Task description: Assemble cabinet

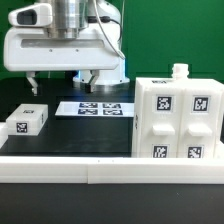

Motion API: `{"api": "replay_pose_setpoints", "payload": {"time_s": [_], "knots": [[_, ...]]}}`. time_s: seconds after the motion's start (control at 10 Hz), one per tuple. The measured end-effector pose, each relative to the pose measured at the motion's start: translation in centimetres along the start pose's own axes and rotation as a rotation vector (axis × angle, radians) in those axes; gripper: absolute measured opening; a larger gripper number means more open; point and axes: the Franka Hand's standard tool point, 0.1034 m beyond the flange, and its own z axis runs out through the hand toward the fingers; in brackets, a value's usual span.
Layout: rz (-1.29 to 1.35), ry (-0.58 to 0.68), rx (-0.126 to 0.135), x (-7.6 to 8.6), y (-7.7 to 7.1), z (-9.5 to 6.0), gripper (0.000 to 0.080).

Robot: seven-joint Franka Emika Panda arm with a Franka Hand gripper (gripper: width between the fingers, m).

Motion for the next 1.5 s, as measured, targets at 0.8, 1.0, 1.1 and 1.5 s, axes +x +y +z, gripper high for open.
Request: {"api": "replay_pose_setpoints", "payload": {"time_s": [0.8,1.0,1.1,1.5], "knots": [[0.043,-0.032,-0.006,-3.8,5.8,2.0,0.0797],[0.041,-0.041,-0.004,-4.1,5.7,2.6,0.0797],[0.041,-0.044,-0.005,-4.3,5.7,2.9,0.0797],[0.035,-0.055,-0.018,-5.2,5.7,5.3,0.0797]]}}
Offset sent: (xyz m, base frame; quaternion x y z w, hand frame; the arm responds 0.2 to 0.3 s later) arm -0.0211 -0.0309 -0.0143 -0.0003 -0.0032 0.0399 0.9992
